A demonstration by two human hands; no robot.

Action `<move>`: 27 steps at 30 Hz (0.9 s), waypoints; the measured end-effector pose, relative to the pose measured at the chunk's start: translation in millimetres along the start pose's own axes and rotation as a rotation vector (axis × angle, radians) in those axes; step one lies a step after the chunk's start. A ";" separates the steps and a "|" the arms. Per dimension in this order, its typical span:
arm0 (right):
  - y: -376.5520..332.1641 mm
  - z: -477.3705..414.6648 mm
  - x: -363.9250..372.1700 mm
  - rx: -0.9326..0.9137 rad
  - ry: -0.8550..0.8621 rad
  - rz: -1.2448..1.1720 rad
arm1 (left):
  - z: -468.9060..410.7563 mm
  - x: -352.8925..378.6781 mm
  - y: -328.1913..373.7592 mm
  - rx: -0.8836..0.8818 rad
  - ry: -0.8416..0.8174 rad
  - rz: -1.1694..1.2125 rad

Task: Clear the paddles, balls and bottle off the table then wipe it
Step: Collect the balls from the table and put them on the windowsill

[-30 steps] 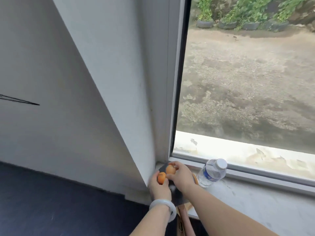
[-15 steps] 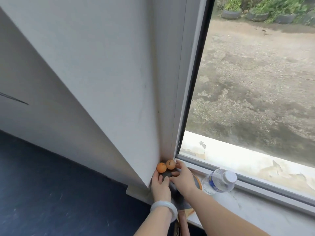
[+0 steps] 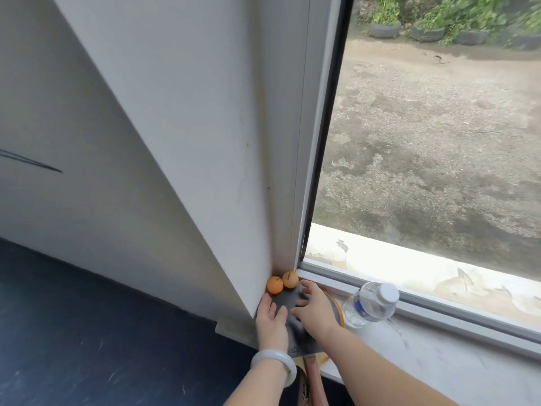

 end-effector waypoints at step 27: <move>12.9 50.7 8.4 -0.072 0.012 0.061 | 21.8 -40.4 -20.5 -0.045 -0.090 -0.065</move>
Point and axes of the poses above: each hand's wrist, its own z-axis away from the middle knuckle, its own x-axis out of the palm, y = z × x, the point moved 2 cm from there along -z, towards the middle knuckle, and after that the axes turned 3 degrees about z, right-handed, at the moved point
